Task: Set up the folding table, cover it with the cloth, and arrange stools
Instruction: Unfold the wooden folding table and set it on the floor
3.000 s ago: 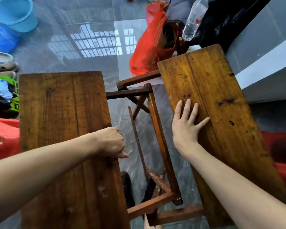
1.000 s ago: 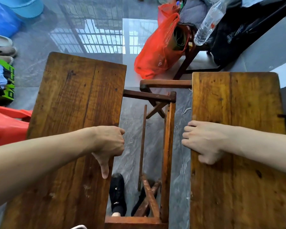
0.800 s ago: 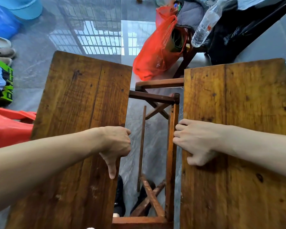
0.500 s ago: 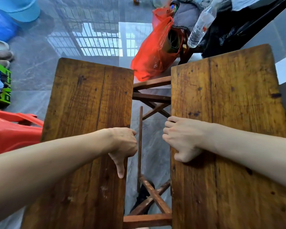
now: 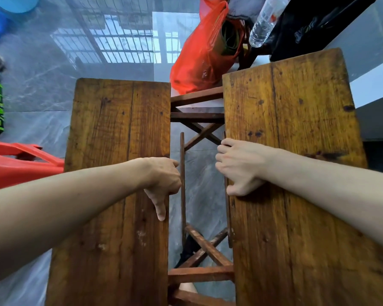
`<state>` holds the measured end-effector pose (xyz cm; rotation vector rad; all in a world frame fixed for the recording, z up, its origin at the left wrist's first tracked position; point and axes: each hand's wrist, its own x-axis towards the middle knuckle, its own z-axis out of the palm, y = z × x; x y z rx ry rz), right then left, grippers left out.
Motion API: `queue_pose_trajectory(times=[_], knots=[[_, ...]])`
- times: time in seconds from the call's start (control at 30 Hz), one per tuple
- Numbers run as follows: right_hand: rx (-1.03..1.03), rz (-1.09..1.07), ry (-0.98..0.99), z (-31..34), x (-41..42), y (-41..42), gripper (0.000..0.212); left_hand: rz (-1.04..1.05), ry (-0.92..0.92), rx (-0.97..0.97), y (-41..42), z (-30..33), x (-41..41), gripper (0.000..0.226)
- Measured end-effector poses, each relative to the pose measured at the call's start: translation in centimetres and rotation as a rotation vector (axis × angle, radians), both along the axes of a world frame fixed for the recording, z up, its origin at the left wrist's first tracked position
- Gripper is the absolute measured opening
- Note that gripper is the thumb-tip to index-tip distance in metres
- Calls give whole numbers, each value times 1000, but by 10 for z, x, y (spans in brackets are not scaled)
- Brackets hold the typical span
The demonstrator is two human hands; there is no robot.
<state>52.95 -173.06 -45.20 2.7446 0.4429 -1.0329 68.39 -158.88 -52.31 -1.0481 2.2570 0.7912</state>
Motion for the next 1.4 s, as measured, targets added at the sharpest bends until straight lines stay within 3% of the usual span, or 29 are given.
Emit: queue_pose_trajectory(times=[0.23, 0.4, 0.57, 0.63, 0.73, 0.8, 0.93, 1.17, 1.3, 1.4], knots=[[4, 1, 44, -18, 9, -3, 52, -11, 10, 25, -16, -15, -1, 60], [32, -8, 43, -30, 12, -5, 52, -9, 210, -49, -30, -8, -6, 54], [7, -21, 81, -37, 6, -8, 51, -6, 157, 54, -38, -17, -14, 56], [10, -40, 100, -38, 3, -10, 49, 22, 181, 34, -38, -20, -13, 47], [28, -58, 107, -39, 1, -13, 44, 70, 210, -12, -34, -25, -13, 53], [38, -72, 118, -40, 0, -14, 45, 51, 220, 10, -35, -25, -15, 40], [31, -98, 130, -42, 0, -15, 48, 9, 141, 41, -42, -27, -19, 61], [52, -150, 110, -45, -6, -16, 49, 16, 117, 78, -45, -26, -22, 57], [37, -170, 131, -46, -12, -20, 50, 3, 160, -7, -47, -12, -26, 60], [42, -192, 167, -45, -15, -23, 51, -59, 36, 11, -50, -4, -31, 54]])
